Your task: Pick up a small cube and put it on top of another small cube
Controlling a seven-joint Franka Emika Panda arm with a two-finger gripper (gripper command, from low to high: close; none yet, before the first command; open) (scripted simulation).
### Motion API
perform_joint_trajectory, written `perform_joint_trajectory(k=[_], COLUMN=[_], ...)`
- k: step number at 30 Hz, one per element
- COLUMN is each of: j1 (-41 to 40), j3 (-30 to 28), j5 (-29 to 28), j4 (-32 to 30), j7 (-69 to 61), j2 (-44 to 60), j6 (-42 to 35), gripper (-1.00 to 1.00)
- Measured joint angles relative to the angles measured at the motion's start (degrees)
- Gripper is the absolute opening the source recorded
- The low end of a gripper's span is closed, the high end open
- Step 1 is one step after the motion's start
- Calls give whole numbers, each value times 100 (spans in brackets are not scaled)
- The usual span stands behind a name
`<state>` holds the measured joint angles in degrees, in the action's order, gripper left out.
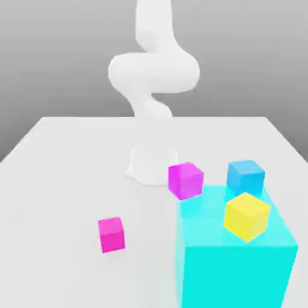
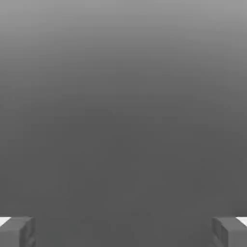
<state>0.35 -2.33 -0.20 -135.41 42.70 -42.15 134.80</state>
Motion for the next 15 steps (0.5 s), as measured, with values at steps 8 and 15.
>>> perform_joint_trajectory(k=[8,15], j1=[87,27], j3=[-782,-1360], j5=[-83,-255], j4=[-1337,-2606], j7=[-1187,-2280], j2=[1427,2836], j6=[1129,2219], gripper=[0,0])
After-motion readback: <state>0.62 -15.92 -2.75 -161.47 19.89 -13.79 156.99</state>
